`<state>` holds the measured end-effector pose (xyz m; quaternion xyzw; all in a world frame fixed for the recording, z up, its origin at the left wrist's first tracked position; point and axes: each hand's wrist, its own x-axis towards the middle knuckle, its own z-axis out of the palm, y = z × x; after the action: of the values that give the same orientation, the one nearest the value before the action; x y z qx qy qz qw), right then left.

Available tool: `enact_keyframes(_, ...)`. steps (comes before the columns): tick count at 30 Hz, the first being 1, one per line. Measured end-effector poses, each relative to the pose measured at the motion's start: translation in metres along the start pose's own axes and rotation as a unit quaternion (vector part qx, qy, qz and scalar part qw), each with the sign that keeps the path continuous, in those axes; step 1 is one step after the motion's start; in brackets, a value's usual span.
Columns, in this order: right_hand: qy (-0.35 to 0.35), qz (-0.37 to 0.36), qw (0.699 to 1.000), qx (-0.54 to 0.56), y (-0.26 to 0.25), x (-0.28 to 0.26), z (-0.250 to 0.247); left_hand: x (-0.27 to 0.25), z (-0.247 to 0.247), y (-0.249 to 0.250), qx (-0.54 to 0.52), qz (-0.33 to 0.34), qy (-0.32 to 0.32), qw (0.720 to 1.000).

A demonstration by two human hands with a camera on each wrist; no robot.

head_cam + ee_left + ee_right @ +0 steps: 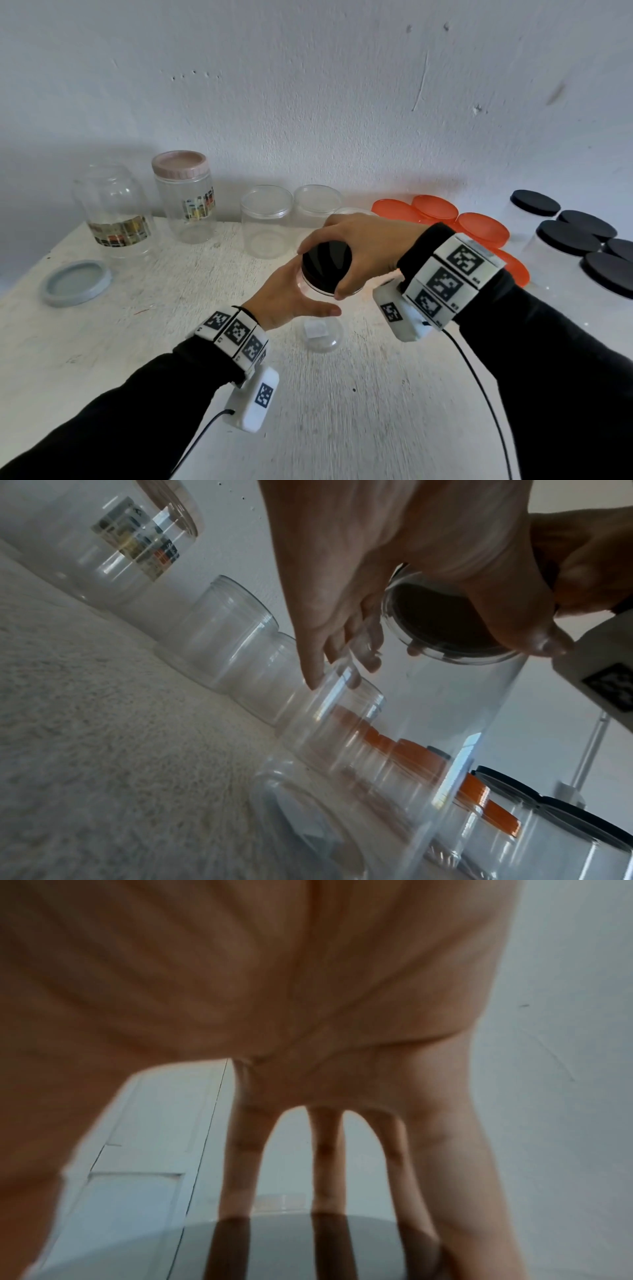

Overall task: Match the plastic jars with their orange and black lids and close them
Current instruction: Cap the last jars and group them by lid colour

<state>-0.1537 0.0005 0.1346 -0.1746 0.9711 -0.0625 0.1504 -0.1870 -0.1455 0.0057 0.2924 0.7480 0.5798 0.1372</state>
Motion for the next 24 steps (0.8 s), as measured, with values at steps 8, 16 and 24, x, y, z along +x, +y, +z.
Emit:
enact_keyframes(8,0.161,0.061,0.982,-0.072,-0.012,0.002,0.023,-0.004,0.005,0.0,0.012,0.003,0.025,1.0)
enact_keyframes(16,-0.014,0.015,0.999,-0.026,-0.001,-0.009,0.005,-0.002,-0.004,0.005,0.028,-0.015,-0.016,0.999)
enact_keyframes(24,0.079,0.006,0.996,-0.038,-0.005,-0.004,0.007,-0.004,-0.002,0.005,-0.005,0.001,-0.02,1.0)
